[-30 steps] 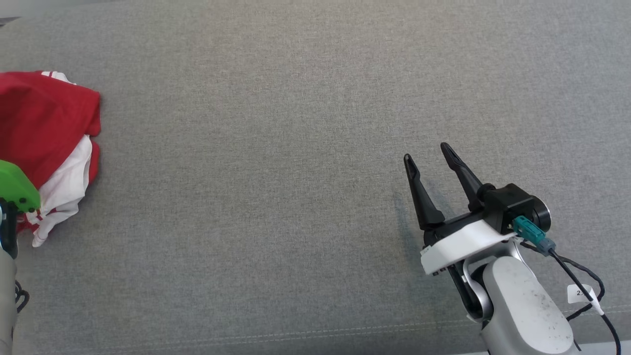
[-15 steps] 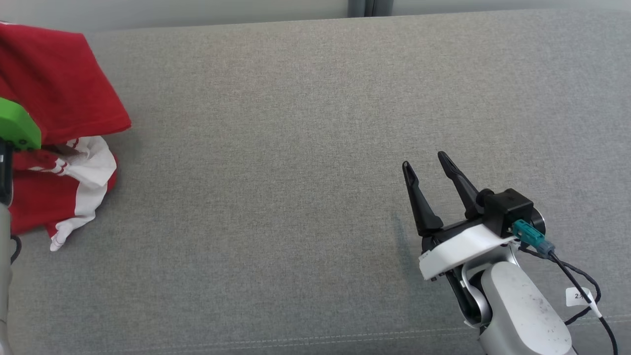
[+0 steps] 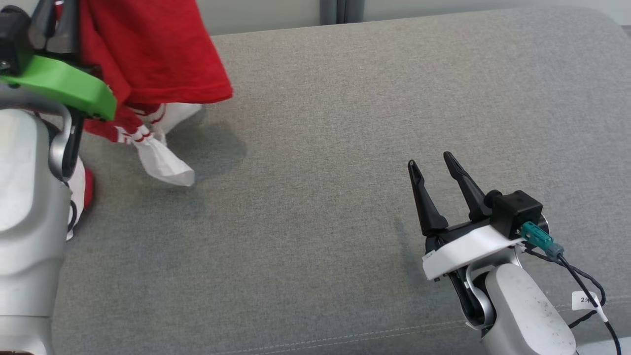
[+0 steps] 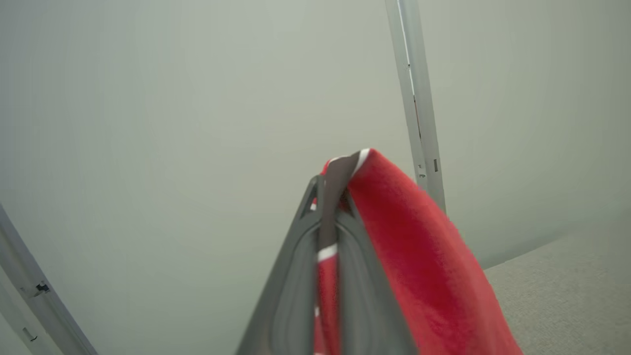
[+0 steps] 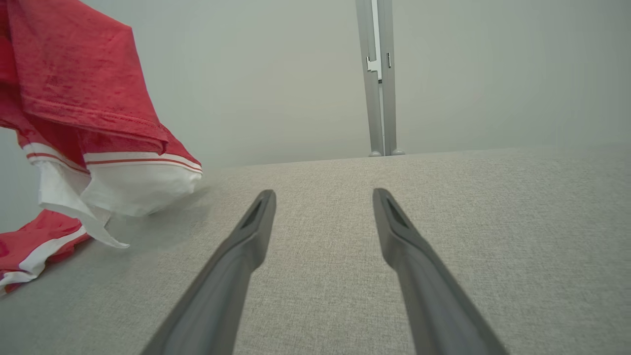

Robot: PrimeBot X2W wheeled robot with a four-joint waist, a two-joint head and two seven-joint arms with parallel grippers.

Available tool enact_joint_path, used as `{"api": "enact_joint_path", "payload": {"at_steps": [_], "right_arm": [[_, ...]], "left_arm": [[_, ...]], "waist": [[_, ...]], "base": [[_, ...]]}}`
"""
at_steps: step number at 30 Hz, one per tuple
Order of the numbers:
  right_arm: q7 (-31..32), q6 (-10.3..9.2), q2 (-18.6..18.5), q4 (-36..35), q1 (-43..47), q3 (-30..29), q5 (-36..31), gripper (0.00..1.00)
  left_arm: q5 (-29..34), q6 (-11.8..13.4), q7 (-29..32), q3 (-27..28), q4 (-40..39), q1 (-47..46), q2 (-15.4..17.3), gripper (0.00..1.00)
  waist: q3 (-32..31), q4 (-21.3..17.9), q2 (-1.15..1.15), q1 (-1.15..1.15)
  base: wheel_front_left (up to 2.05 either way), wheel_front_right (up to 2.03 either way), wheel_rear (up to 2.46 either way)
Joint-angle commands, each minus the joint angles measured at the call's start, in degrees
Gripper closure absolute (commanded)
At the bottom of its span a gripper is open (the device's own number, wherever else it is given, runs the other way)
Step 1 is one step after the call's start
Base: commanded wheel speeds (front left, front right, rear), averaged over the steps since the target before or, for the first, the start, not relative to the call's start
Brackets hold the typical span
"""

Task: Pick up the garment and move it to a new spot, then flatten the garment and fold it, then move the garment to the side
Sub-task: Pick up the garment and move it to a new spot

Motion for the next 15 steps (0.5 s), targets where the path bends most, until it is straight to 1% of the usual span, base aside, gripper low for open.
{"api": "enact_joint_path", "payload": {"at_steps": [1, 6, 9, 10, 15], "right_arm": [[-0.2, 0.0, -0.2, -0.4, 0.6, -0.1, 0.5, 0.0], [-0.2, 0.0, -0.2, -0.6, 0.4, -0.6, 0.8, 0.0], [-0.2, 0.0, -0.2, -0.8, 0.4, -0.8, 0.9, 0.0], [-0.2, 0.0, -0.2, -0.8, 0.4, -0.8, 0.9, 0.0], [-0.2, 0.0, -0.2, -1.2, 0.4, -1.2, 1.2, 0.0]], "left_arm": [[-0.5, -0.1, 0.8, -1.1, -2.6, 1.2, -0.6, 1.0], [-1.0, -0.1, 2.9, -4.0, -8.8, 2.8, -2.9, 1.0], [-1.0, 0.3, 4.0, -5.5, -11.5, 3.7, -4.6, 1.0], [-1.0, 0.3, 4.0, -5.5, -11.5, 3.7, -4.6, 1.0], [-0.3, 0.5, 5.4, -8.8, -15.2, 5.3, -7.4, 1.0]], "waist": [[0.1, -1.4, 0.0, 0.0], [0.1, -3.7, 0.0, 0.0], [0.2, -5.3, 0.0, 0.0], [0.2, -5.3, 0.0, 0.0], [0.8, -7.8, 0.0, 0.0]], "base": [[0.0, 0.0, 0.0], [0.0, 0.0, 0.0], [0.0, 0.0, 0.0], [0.0, 0.0, 0.0], [0.0, 0.0, 0.0]]}}
